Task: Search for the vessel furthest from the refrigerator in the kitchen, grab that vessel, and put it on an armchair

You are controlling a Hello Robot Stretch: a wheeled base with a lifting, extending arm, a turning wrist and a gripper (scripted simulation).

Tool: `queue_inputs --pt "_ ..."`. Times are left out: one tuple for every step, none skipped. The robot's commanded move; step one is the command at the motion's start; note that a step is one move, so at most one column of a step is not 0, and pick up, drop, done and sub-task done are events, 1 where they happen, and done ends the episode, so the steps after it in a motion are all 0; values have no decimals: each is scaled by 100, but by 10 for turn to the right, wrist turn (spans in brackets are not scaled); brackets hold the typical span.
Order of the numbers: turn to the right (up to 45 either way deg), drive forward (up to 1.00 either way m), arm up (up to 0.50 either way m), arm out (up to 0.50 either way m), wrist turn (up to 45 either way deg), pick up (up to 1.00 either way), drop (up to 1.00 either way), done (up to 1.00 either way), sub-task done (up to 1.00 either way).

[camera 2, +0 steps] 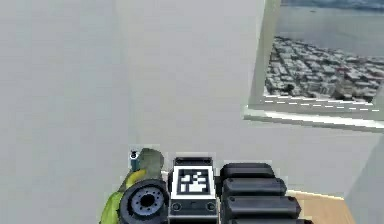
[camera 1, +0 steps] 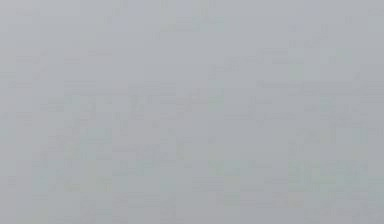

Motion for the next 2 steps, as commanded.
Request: queue_inputs --pt "-330 0 0 0 0 0 0 0 0" --pt "0 20 0 0 0 0 0 0 0"
